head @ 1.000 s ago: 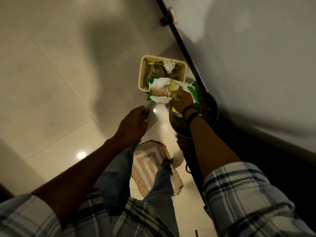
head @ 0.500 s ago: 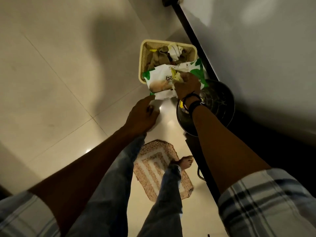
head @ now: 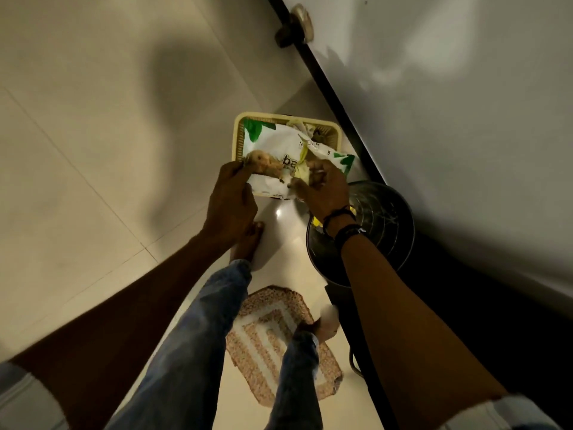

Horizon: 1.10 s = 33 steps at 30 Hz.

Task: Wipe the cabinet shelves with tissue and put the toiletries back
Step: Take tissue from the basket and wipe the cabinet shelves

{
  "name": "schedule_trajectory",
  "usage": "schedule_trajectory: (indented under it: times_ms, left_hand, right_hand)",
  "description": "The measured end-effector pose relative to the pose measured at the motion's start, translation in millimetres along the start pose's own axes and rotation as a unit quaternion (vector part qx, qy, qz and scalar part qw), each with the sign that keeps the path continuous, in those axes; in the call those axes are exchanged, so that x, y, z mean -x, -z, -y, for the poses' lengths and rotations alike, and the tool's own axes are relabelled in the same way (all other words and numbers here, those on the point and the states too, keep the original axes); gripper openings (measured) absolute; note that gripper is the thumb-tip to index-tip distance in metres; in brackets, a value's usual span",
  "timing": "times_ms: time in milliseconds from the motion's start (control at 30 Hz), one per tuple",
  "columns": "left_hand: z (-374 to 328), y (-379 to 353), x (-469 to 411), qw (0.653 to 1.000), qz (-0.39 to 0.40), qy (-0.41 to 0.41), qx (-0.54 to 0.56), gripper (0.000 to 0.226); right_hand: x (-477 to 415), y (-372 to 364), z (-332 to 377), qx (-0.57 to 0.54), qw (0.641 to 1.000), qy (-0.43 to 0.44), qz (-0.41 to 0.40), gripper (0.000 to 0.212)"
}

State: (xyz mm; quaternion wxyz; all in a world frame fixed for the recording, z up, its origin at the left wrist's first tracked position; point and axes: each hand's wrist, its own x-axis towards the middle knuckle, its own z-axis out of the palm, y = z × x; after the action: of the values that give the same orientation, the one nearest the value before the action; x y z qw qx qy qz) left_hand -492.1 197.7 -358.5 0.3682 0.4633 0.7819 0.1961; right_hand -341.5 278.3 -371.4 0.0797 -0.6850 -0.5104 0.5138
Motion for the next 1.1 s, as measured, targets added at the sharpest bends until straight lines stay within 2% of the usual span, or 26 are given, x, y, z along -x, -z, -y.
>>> schedule_trajectory:
  times_ms: [133,267,433,467,567,633,700,800,967,1100]
  left_hand:
    - [14,4,-8,0.995,0.005,-0.020,-0.100,0.055]
    - [6,3,-19,0.976,0.061,-0.171,-0.121,0.052]
    - [-4,-9,-25,0.947,0.162,-0.223,-0.165,0.063]
    - [-3,-10,-26,0.940,0.165,-0.227,-0.193,0.065]
    - [1,-12,-28,0.924,0.160,-0.224,-0.264,0.067]
    - [3,-14,-28,0.923,0.157,-0.214,-0.279,0.068]
    - [2,-15,-27,0.926,0.160,-0.213,-0.269,0.070]
    - [-5,-9,-23,0.938,0.164,-0.210,-0.220,0.071]
    - [-22,21,-5,0.965,0.149,-0.185,-0.108,0.050]
    - [-73,65,32,0.987,0.145,-0.076,-0.001,0.040]
  right_hand:
    - [-7,-11,9,0.035,0.999,0.005,-0.014,0.032]
    - [-6,-19,5,0.049,0.998,0.003,-0.043,0.026]
    - [1,-16,1,-0.066,0.994,-0.051,-0.072,0.016]
    - [1,-16,1,-0.089,0.991,-0.066,-0.071,0.008]
    - [3,-14,6,-0.156,0.979,-0.110,-0.068,0.014]
    - [6,-8,9,-0.205,0.968,-0.128,-0.061,0.008]
    - [12,3,17,-0.281,0.946,-0.153,-0.057,0.002]
    - [27,19,26,-0.397,0.899,-0.180,-0.041,0.009]
    - [73,42,45,-0.405,0.897,-0.175,-0.026,0.015]
    - [134,65,73,-0.403,0.895,-0.183,-0.047,0.024]
